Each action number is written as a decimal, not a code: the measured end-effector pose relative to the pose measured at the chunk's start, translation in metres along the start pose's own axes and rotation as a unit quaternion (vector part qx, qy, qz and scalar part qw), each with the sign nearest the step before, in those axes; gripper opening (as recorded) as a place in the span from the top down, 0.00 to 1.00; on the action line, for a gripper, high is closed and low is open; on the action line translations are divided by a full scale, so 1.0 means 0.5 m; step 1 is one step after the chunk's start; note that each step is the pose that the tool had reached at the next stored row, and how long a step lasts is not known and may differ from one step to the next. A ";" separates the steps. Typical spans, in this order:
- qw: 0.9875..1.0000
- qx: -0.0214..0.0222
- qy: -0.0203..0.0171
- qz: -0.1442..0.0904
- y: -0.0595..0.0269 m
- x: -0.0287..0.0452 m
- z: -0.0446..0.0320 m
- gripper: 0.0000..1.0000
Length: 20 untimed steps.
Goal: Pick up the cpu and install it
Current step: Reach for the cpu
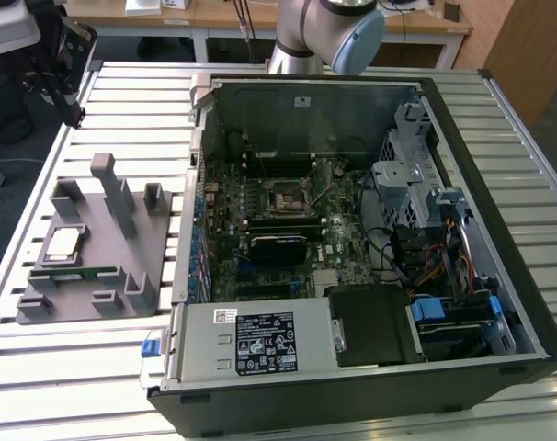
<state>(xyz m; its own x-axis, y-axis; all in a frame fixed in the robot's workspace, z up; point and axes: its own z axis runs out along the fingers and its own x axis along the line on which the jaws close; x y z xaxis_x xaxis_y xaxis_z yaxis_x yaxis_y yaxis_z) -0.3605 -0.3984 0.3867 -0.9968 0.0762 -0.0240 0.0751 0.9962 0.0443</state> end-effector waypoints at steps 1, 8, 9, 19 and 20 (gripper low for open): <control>1.000 0.000 0.000 0.000 0.000 0.004 0.000 0.89; 1.000 0.000 0.000 0.000 -0.003 0.037 0.002 0.89; 1.000 0.000 0.000 0.000 -0.003 0.043 0.002 0.89; 1.000 0.000 0.000 0.000 -0.008 0.098 0.005 0.89; 1.000 0.000 0.000 0.000 -0.008 0.104 0.005 0.89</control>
<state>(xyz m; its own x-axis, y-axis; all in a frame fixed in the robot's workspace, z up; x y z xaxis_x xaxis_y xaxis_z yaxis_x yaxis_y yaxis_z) -0.4124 -0.3984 0.3826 -0.9968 0.0763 -0.0239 0.0752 0.9962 0.0443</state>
